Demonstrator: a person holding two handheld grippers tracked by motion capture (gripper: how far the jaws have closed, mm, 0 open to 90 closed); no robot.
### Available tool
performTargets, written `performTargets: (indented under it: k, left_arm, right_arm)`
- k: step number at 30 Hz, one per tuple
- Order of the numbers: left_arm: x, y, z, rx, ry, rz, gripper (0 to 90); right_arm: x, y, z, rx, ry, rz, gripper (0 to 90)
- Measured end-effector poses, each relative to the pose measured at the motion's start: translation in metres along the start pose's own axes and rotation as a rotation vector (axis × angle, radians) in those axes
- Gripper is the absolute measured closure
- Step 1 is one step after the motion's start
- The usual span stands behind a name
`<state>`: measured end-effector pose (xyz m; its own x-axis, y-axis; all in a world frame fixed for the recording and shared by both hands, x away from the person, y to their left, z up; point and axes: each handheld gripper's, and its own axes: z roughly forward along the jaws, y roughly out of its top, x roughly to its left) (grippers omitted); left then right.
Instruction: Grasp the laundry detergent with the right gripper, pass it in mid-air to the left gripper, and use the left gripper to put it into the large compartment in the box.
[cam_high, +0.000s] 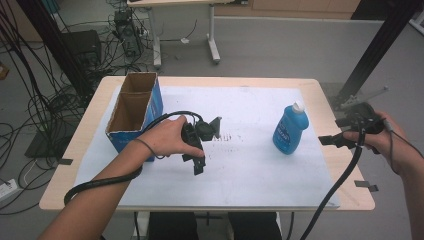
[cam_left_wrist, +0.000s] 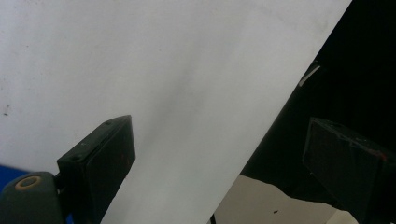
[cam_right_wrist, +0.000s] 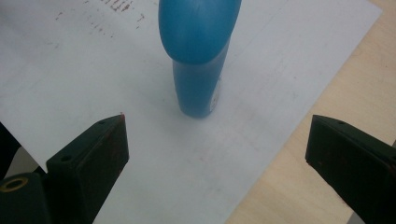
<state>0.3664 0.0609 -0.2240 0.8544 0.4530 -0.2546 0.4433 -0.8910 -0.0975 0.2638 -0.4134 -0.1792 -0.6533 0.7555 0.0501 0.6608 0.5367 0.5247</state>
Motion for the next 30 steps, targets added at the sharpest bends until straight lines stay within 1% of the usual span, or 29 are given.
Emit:
performTargets:
  k: [3, 4, 6, 12, 13, 14, 17, 18, 19, 21, 22, 27, 28, 30]
  left_arm:
    - [-0.001, 0.001, 0.001, 0.000, 0.000, 0.004, 9.6]
    - [-0.001, 0.001, 0.001, 0.001, 0.003, 0.008, 9.6]
    - [-0.001, 0.002, 0.002, 0.005, 0.002, 0.009, 9.6]
    - [0.001, -0.001, 0.003, -0.003, -0.002, 0.003, 9.6]
    - [0.001, -0.001, 0.003, -0.003, -0.002, 0.003, 9.7]
    - [0.001, 0.000, 0.003, 0.005, -0.002, 0.005, 9.7]
    - [0.002, -0.002, 0.005, -0.002, -0.009, -0.004, 9.7]
    - [0.002, -0.002, 0.005, -0.002, -0.009, -0.004, 9.6]
    - [0.002, -0.003, 0.006, -0.002, -0.010, -0.005, 9.7]
    - [0.002, -0.003, 0.006, -0.003, -0.012, -0.004, 9.7]
    - [0.002, -0.003, 0.007, -0.002, -0.009, -0.002, 9.7]
    - [0.002, -0.003, 0.007, -0.003, -0.011, -0.003, 9.7]
    - [0.002, -0.004, 0.008, -0.005, -0.010, -0.005, 9.7]
    - [0.002, -0.004, 0.008, -0.008, -0.012, -0.006, 9.7]
  right_arm:
    - [0.001, -0.005, 0.002, -0.014, 0.002, 0.005, 5.1]
    - [0.005, -0.009, 0.005, -0.022, -0.008, 0.005, 5.1]
    - [0.006, -0.015, 0.008, -0.035, -0.008, 0.007, 5.2]
    - [0.010, -0.033, 0.017, -0.082, -0.008, 0.031, 5.2]
    - [0.010, -0.033, 0.017, -0.082, -0.008, 0.031, 5.2]
    - [0.012, -0.039, 0.020, -0.096, -0.012, 0.039, 5.2]
    - [0.015, -0.050, 0.026, -0.127, -0.026, 0.055, 5.1]
    - [0.015, -0.050, 0.026, -0.127, -0.026, 0.055, 5.1]
    - [0.016, -0.057, 0.030, -0.145, -0.026, 0.070, 4.9]
    - [0.016, -0.060, 0.032, -0.153, -0.027, 0.075, 4.8]
    - [0.017, -0.067, 0.036, -0.167, -0.024, 0.088, 4.6]
    - [0.017, -0.075, 0.044, -0.166, -0.017, 0.102, 4.5]
    - [0.017, -0.080, 0.047, -0.175, -0.012, 0.106, 4.5]
    - [0.017, -0.083, 0.049, -0.179, -0.007, 0.112, 4.4]
